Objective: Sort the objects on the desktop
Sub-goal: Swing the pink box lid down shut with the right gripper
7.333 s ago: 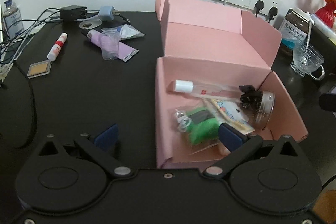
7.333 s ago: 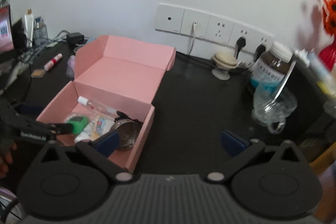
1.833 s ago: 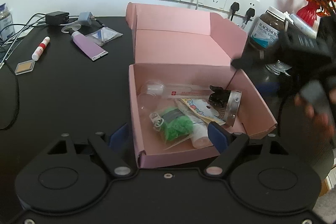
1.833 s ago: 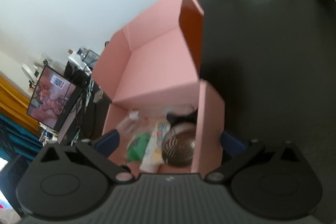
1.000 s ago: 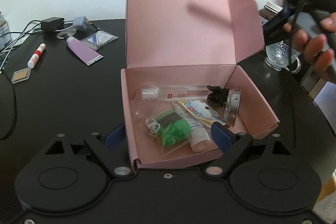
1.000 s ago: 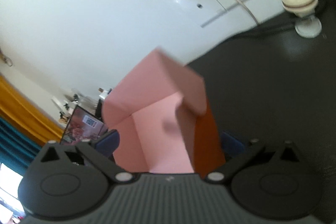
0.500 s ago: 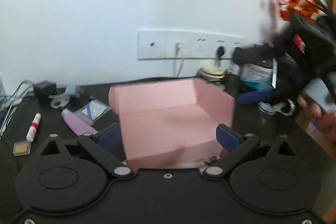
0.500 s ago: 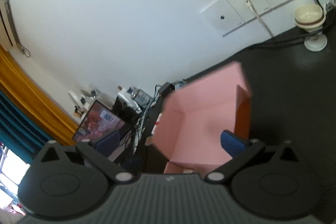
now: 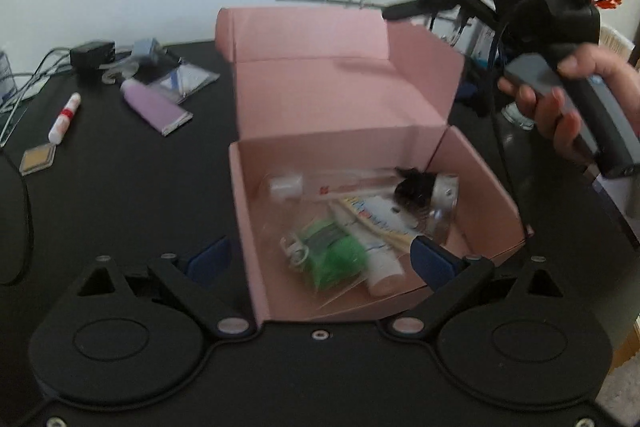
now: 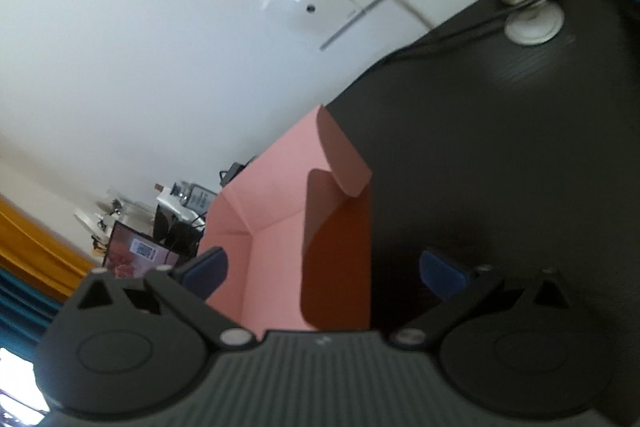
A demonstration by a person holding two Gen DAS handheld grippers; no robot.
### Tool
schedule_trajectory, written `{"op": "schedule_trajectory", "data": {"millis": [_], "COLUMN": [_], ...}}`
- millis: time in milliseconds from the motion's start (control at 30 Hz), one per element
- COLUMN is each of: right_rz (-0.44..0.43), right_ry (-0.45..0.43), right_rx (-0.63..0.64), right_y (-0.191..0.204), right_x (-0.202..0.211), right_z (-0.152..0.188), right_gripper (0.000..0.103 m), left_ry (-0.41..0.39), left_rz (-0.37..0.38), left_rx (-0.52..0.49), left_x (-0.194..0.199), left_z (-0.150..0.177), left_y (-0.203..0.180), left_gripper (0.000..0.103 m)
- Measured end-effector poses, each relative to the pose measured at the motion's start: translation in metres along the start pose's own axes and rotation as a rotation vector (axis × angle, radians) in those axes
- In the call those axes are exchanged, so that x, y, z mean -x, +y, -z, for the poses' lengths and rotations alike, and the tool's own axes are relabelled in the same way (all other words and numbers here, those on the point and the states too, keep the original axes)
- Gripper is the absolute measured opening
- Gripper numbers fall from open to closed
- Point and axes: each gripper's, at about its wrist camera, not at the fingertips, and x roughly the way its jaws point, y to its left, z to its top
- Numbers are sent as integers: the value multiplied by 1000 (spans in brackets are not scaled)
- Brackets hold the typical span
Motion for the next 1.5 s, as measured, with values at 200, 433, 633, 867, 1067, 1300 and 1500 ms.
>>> {"op": "schedule_trajectory", "data": {"millis": [200,433,633,867,1067,1300,1500], "right_rz": [-78,-190,-184,-150,-133,-138,-71], "right_ry": [28,40,29,3,6,71,144], "right_rx": [45,165,237,233,209,185,165], "right_y": [27,58,70,72,69,67,56], "right_x": [-8,22,37,55,74,81,69], "right_z": [-1,6,18,28,42,72,102], "right_gripper": [102,102,102,102,102,102,102], "left_ry": [-5,-46,-289,-329,-301,-241,-133], "left_rz": [-1,-14,-52,-1,32,40,47], "left_rx": [11,7,-123,-135,-141,-163,-192], "left_x": [-1,2,35,44,51,48,39], "left_z": [-4,-11,-32,-33,-18,-2,23], "left_y": [-1,-3,-21,-25,-25,-26,-25], "left_gripper": [95,96,99,101,102,103,103]}}
